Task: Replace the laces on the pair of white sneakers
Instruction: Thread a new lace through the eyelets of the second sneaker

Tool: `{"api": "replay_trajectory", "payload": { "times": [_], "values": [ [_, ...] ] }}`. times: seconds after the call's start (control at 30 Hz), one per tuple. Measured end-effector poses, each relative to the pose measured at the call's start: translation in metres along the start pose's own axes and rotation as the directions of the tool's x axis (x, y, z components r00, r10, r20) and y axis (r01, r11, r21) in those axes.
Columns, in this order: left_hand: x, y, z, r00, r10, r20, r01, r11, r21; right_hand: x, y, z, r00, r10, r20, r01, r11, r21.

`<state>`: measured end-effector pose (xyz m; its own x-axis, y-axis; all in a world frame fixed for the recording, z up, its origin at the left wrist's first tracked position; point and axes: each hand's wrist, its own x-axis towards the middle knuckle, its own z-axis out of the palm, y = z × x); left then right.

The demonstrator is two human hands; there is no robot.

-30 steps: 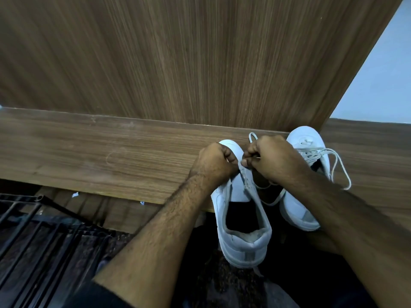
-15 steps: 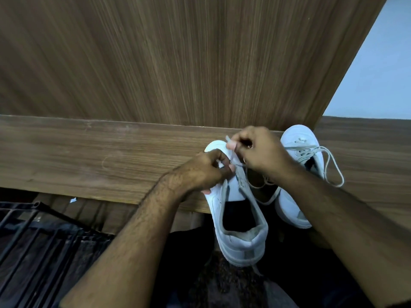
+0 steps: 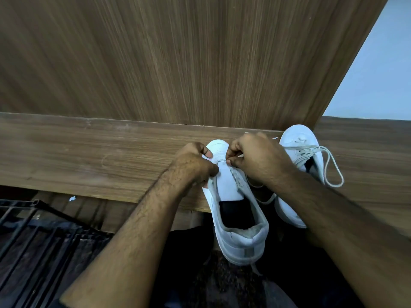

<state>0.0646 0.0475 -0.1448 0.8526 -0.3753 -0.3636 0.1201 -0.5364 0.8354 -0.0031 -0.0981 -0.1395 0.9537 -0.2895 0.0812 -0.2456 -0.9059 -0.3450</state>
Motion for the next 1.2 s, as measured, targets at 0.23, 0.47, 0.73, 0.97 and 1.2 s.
{"api": "replay_trajectory", "payload": {
  "times": [0.23,0.47,0.73,0.97,1.2],
  "values": [
    [0.004,-0.005,-0.005,0.996,-0.059,0.070,0.066,0.993,-0.098,-0.002,-0.012,0.017,0.994,-0.078,-0.070,0.074,0.996,-0.056],
    [0.004,-0.007,-0.009,0.990,-0.063,0.125,0.079,0.988,-0.130,0.002,-0.010,0.024,0.997,0.059,-0.041,-0.055,0.994,0.093],
    [0.015,-0.013,0.002,0.995,0.073,0.065,-0.081,0.988,0.132,0.004,0.002,0.027,0.994,0.105,-0.010,-0.099,0.959,0.266],
    [0.012,0.000,-0.014,0.988,0.053,-0.144,-0.114,0.882,-0.458,0.004,0.022,0.017,0.978,-0.080,0.191,0.041,0.979,0.198],
    [0.010,-0.007,-0.042,0.946,0.159,-0.281,-0.237,0.932,-0.273,0.001,0.019,0.020,0.967,0.105,0.233,-0.131,0.986,0.102]
  ]
}}
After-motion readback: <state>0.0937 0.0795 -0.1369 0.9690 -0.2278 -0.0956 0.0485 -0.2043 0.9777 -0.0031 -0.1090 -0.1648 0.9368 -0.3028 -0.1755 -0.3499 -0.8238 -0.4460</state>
